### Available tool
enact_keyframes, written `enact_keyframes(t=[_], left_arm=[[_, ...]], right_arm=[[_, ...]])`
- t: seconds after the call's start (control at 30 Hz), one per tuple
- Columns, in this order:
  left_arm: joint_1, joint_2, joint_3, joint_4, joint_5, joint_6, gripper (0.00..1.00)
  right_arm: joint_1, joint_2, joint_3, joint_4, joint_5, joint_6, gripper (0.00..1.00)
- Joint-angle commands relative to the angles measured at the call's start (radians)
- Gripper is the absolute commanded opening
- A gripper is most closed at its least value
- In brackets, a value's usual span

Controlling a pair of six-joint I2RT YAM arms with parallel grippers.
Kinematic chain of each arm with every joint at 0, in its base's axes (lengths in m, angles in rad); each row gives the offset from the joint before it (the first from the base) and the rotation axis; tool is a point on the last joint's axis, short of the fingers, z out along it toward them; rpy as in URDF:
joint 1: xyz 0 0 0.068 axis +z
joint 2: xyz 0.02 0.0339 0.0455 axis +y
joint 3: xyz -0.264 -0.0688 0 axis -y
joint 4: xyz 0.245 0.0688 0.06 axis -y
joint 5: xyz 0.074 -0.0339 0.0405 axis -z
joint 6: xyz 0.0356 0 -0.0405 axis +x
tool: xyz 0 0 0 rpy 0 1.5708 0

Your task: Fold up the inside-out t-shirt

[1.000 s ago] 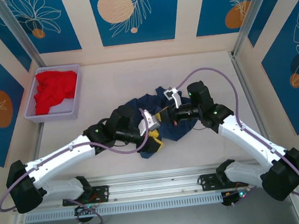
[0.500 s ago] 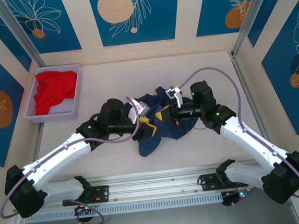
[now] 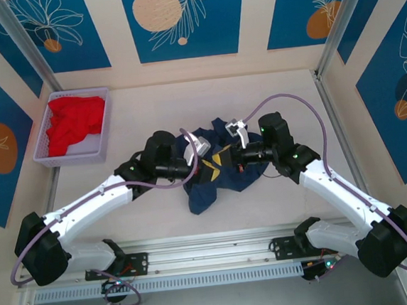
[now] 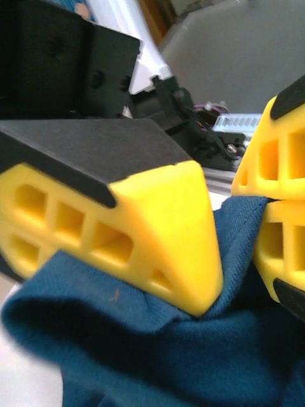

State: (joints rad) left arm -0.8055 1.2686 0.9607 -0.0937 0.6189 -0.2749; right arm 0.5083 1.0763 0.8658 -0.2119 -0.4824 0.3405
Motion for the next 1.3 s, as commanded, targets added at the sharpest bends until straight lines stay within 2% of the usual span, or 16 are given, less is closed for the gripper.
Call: enact_keyframes(t=[0.0,0.03,0.1,0.2,0.3,0.43,0.53,0.63,0.67,0.73,0.8,0.83,0.97,1.07,1.13,1.27], left_arm=[[0.012,-0.049,-0.007,0.041,-0.119,-0.117,0.0],[0.012,-0.056,-0.01,0.049,-0.203,-0.187,0.0],[0.013,-0.072,-0.029,0.062,-0.357,-0.354,0.0],[0.002,-0.101,-0.069,0.125,-0.449,-0.533,0.0],[-0.038,-0.125,-0.073,0.146,-0.534,-0.575,0.0],[-0.067,-0.124,-0.066,0.144,-0.576,-0.61,0.0],[-0.075,-0.125,-0.084,0.193,-0.559,-0.628,0.0],[-0.075,-0.133,-0.076,0.179,-0.538,-0.571,0.0],[-0.075,-0.137,-0.072,0.164,-0.531,-0.549,0.0],[-0.074,-0.143,-0.066,0.153,-0.499,-0.504,0.0],[-0.075,-0.151,-0.069,0.146,-0.477,-0.467,0.0],[-0.075,-0.158,-0.072,0.145,-0.468,-0.447,0.01],[-0.071,-0.208,-0.098,0.14,-0.42,-0.342,0.18],[-0.061,-0.269,-0.106,0.087,-0.333,-0.21,0.35],[-0.05,-0.308,-0.097,0.017,-0.322,-0.133,0.41],[-0.014,-0.371,-0.089,-0.089,-0.42,-0.01,0.46]], right_arm=[[-0.007,0.0,0.087,-0.167,0.214,0.014,0.18],[-0.007,0.006,0.116,-0.236,0.303,0.034,0.23],[-0.005,-0.004,0.125,-0.299,0.375,0.042,0.31],[0.012,-0.086,0.021,-0.189,0.332,0.041,0.43],[0.064,-0.128,-0.085,-0.002,0.231,0.05,0.55],[0.173,-0.086,-0.155,0.206,0.236,0.054,0.63],[0.201,-0.025,-0.187,0.333,0.248,0.073,0.64],[0.199,0.005,-0.188,0.349,0.278,0.069,0.59],[0.199,0.006,-0.191,0.351,0.285,0.062,0.54],[0.193,0.006,-0.194,0.352,0.284,0.052,0.28],[0.189,0.003,-0.19,0.332,0.286,0.037,0.06],[0.188,-0.003,-0.19,0.32,0.294,0.028,0.0],[0.158,-0.046,-0.198,0.264,0.297,-0.043,0.0],[0.116,-0.095,-0.188,0.197,0.231,-0.14,0.0],[0.091,-0.12,-0.168,0.15,0.184,-0.205,0.0],[0.063,-0.111,-0.073,-0.017,0.092,-0.344,0.0]])
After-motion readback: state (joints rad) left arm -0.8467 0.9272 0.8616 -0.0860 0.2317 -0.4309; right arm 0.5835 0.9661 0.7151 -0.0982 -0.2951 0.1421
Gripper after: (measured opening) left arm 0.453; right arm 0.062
